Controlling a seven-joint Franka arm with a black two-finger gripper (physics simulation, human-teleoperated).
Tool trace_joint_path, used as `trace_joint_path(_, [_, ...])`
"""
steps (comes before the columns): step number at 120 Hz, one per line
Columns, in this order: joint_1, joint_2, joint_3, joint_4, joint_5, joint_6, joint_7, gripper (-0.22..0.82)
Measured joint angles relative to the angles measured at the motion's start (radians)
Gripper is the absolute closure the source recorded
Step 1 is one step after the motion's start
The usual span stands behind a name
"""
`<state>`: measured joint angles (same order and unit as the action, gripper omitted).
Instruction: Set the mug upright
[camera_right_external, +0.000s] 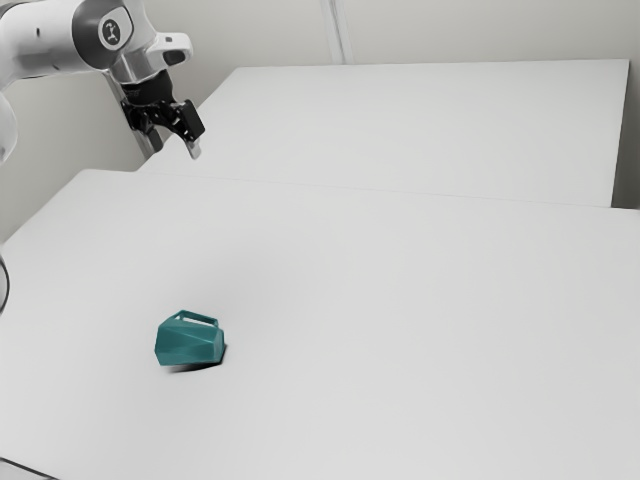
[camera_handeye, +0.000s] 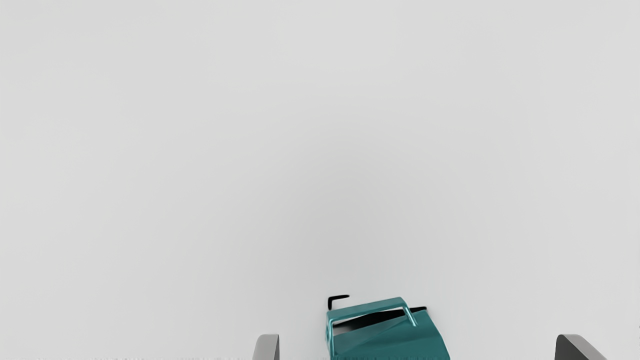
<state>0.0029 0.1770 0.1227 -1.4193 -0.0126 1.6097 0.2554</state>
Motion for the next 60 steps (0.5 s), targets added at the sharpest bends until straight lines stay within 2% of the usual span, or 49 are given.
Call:
trace_joint_path(38, [0.0,-0.006,0.0,-0.009,-0.004,-0.004,-0.01,0.0])
trace_joint_path(52, [0.001,-0.034,0.002,-0.066,-0.009,-0.003,-0.013,0.0])
trace_joint_path(60, [-0.003,-0.077,0.009,-0.141,-0.024,-0.002,-0.015,0.0])
